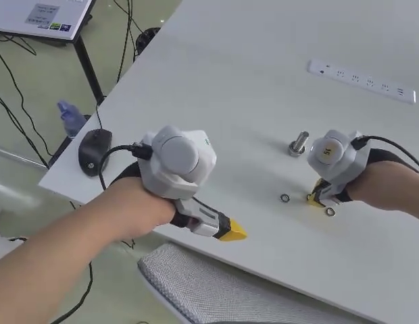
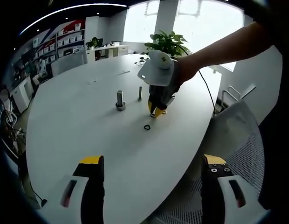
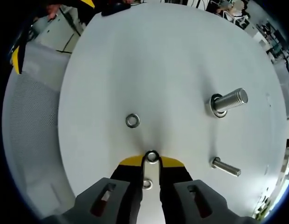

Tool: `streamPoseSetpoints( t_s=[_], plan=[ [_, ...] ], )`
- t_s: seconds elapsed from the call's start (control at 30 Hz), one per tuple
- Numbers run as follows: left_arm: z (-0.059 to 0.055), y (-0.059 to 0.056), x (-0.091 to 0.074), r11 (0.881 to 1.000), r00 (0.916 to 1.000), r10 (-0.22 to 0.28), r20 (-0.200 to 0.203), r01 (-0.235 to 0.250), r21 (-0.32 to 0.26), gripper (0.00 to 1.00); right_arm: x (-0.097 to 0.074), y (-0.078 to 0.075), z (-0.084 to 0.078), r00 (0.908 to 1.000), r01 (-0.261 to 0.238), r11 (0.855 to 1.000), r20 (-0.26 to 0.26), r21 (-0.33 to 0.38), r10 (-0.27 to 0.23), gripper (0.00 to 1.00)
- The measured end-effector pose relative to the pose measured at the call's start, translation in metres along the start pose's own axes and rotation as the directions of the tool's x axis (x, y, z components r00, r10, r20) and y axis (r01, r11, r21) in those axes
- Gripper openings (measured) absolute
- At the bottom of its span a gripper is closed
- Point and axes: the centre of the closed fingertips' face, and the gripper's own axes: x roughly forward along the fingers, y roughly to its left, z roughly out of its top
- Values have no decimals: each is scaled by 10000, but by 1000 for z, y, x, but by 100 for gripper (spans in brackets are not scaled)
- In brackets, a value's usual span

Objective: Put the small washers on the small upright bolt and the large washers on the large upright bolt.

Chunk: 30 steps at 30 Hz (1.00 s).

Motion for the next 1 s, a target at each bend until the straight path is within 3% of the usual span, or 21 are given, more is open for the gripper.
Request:
streamPoseSetpoints(
  t_s=[0.27, 0.57, 0.67, 0.73, 1.0],
  plan=[
    [2, 1, 2, 10000, 10000, -50, 8, 50, 77, 86, -10, -7, -12, 10000, 65, 9995, 33, 301, -66, 12],
    [7, -2, 7, 9998, 9999, -133, 86, 132, 138, 87, -25, -20, -36, 9995, 328, 9973, -22, 664, -327, 12],
    [5, 0, 8, 9998, 10000, -82, 54, 81, 174, 88, -34, -29, -39, 9987, 464, 9940, 182, 991, -484, 12],
    [3, 3, 8, 10000, 10000, -5, 49, 5, 64, 89, -30, -36, -48, 9986, 471, 9931, 189, 1073, -494, 12],
    [2, 7, 7, 9999, 9999, 131, 44, -131, 27, 91, -43, -52, -51, 9978, 591, 9902, 230, 1268, -625, 12]
  ],
)
